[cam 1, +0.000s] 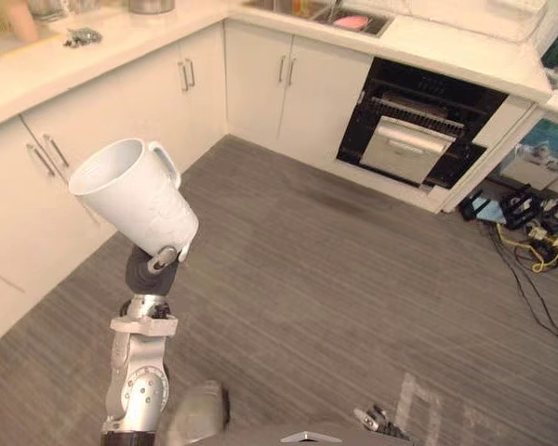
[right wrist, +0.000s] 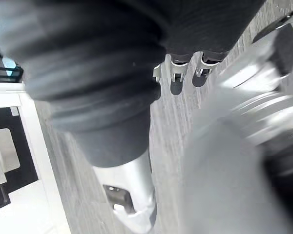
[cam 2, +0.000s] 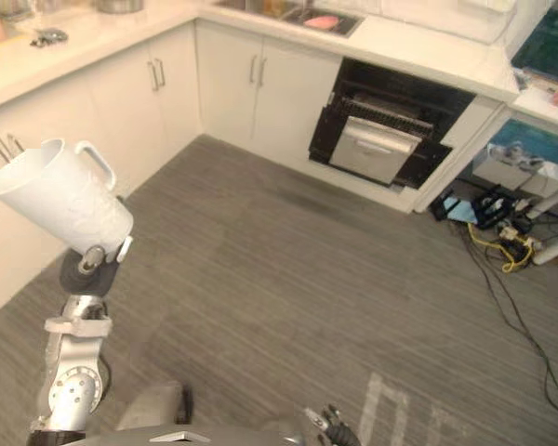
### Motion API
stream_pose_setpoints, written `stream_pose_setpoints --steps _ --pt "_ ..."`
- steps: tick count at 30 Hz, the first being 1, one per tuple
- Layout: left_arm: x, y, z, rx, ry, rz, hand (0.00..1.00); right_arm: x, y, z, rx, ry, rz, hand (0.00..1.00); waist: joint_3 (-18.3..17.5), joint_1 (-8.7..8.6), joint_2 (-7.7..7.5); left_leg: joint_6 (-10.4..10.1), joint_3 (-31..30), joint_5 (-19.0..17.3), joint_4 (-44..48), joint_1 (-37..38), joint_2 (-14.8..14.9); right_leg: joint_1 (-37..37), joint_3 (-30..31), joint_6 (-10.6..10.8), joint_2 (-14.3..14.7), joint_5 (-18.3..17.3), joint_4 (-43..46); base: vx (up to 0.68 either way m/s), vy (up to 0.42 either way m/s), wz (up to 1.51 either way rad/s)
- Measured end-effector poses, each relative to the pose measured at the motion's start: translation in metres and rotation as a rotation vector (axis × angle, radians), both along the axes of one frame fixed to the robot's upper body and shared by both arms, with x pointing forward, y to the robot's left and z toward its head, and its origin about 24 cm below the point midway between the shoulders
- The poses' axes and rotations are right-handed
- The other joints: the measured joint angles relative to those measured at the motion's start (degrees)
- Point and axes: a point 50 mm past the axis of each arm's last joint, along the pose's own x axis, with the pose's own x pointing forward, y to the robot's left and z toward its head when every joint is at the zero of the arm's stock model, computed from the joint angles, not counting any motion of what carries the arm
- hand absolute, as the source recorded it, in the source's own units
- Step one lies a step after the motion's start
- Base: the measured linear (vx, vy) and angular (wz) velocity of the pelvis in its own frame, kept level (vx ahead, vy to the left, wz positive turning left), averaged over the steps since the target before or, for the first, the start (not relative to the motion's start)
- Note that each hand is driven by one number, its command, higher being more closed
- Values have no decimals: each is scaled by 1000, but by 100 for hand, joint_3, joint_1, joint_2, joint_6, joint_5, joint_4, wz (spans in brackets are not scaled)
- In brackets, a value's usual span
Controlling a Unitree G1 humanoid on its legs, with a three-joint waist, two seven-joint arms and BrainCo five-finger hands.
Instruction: Walk over to the sink, pick up the cup, carry it to the dishwasher, place the cup inside the dishwasher, then close the dishwasher door
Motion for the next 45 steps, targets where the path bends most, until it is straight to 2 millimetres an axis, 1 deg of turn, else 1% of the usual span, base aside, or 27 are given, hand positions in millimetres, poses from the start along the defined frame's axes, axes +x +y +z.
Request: stream_pose_setpoints --steps 1,2,3,7,10,12,13,14,15,16,19,21,22,23,24,27,29,30,32,35,36,37,40,42,43,44,45 --pt "1 -3 1 0 -3 -14 100 -8 2 -1 3 16 -8 0 0 -38 17 54 -43 26 -162 193 -19 -162 -7 -104 -10 -85 332 427 151 42" --pt "3 -6 3 6 1 -18 100 -10 5 -1 2 6 -32 0 8 -103 30 157 -136 67 -454 567 -35 -519 -119 -555 46 -721 879 341 86 23" --pt "4 -7 4 8 7 -22 100 -10 7 -1 -2 -4 -35 0 -2 -169 30 174 -218 75 -669 774 -31 -742 -243 -746 139 -1104 1002 317 68 38" --pt "9 -33 2 -19 49 -123 100 -18 15 1 -4 -25 -79 0 3 -252 146 92 -609 -110 -1006 1415 180 -1470 -426 -839 875 -1993 -695 413 -49 51" --pt "7 -53 -4 -37 81 -204 100 -18 13 2 -10 -33 -105 0 -75 -326 430 -135 -800 -620 -718 1768 695 -1456 -438 -896 1514 -1665 -2814 493 -186 55" --pt "6 -56 -3 -32 66 -231 100 -19 15 3 -8 -32 -89 0 -115 -342 372 -344 -622 -1047 -362 1886 823 -1392 -302 -913 1574 -1127 -3804 490 -252 39" --pt "5 -55 -4 -26 57 -239 100 -23 17 3 -5 -25 -79 0 -156 -339 251 -484 -460 -1323 -210 2032 822 -1383 -391 -992 1513 -971 -3910 481 -283 37" --pt "3 -55 -7 -31 68 -239 100 -24 14 3 -6 -19 -82 0 -166 -345 319 -625 -355 -1614 -94 2233 979 -1379 -516 -977 1586 -343 -3508 559 -334 4" --pt "-2 -55 -13 -48 90 -234 100 -22 5 5 -25 -25 -82 0 -168 -325 604 -718 -223 -1777 62 2433 1320 -1496 -655 -1155 1824 -599 -2895 361 -213 -18" --pt "-4 -55 -15 -49 93 -234 100 -20 3 6 -28 -31 -77 0 -212 -327 697 -727 -150 -1759 184 2426 1409 -1584 -650 -1220 1893 -790 -2662 415 -245 -36" --pt "-5 -57 -8 -83 38 -241 100 -15 1 9 -25 -47 -83 0 -241 -406 744 -665 -37 -1112 835 2386 1510 -1718 -681 -1342 2041 -1518 -1997 370 -326 -29" --pt "-6 -63 0 -113 -8 -248 100 -17 -2 11 -39 -45 -100 0 -289 -406 921 -692 -48 -200 1959 1931 1834 -1407 -905 -1435 2246 -1709 -2148 329 -220 -55" --pt "-7 -65 4 -123 -24 -251 100 -16 -4 12 -47 -55 -103 0 -311 -408 982 -672 -109 560 2543 1616 1989 -1228 -1041 -1489 2345 -1749 -2302 347 -131 -64" --pt "-8 -67 4 -138 -17 -245 100 -18 -5 14 -59 -68 -107 0 -395 -389 1016 -453 -61 2386 3113 1161 2271 -806 -1094 -1545 2586 -1794 -2796 371 -111 -56" --pt "-8 -66 3 -133 -9 -238 100 -17 -3 15 -60 -78 -110 0 -408 -381 951 -405 -56 2683 3428 954 2302 -602 -1046 -1557 2653 -1792 -3044 386 -96 -51" --pt "-6 -61 1 -135 21 -200 100 18 -12 31 -104 -251 -136 0 -308 -276 776 -184 239 839 4411 -515 1917 10 -633 -2005 2789 -1598 -3754 348 -138 -43" --pt "-8 -54 -4 -123 52 -175 100 50 -20 48 -136 -381 -97 0 -304 -152 752 -242 568 139 3314 -819 1626 439 -243 -2087 2863 -1622 -4070 417 -116 -92" --pt "-11 -48 -8 -119 74 -148 100 72 -24 62 -159 -470 -59 0 -306 -93 738 -330 570 -15 1947 -777 1296 673 52 -2167 2855 -1683 -4151 447 6 -133" --pt "-19 -38 -12 -127 101 -92 100 103 -27 86 -187 -604 -14 0 -315 -61 756 -584 150 407 -434 -699 850 959 495 -2197 2844 -1826 -4261 468 79 -125" --pt "-28 -30 -12 -141 99 -32 100 126 -23 110 -203 -729 38 0 -318 -24 794 -835 -116 1062 -1268 -1113 800 1472 1056 -2102 2936 -2238 -4303 549 189 -91" --pt "-29 -29 -11 -132 86 -26 100 130 -23 116 -216 -745 26 0 -330 13 721 -743 -131 1536 -1176 -1113 735 1687 1244 -2029 2859 -2497 -4190 688 242 -75" --pt "-28 -27 -9 -119 67 -16 100 135 -22 122 -223 -764 21 0 -431 73 606 -458 -126 2011 -1059 -1017 600 1669 1363 -1696 2716 -2747 -3919 860 274 -76" --pt "-20 -19 1 -75 15 6 100 152 -18 128 -228 -775 -13 0 -323 16 234 -82 169 1471 -443 -882 398 1324 1120 -793 2404 -2877 -2533 636 163 -37" --pt "-15 -16 8 -42 -18 3 100 155 -22 140 -291 -815 -133 0 -303 -19 117 12 253 652 -17 -590 343 790 612 284 2225 -2162 -982 694 164 -24" --pt "-14 -15 9 -27 -23 1 100 155 -21 141 -293 -822 -169 0 -288 -22 34 52 263 520 -68 -412 263 616 400 290 2090 -1781 -514 500 97 -37" --pt "-14 -15 10 -5 -24 4 100 156 -19 146 -309 -845 -210 0 -280 -51 -7 125 419 333 -279 -33 194 181 8 -40 1684 -1769 368 478 69 -56" --pt "-14 -20 10 2 -16 -1 100 157 -19 159 -340 -889 -229 0 -293 -106 17 131 530 220 -518 385 203 -250 -308 -613 1407 -2118 729 468 64 -53"
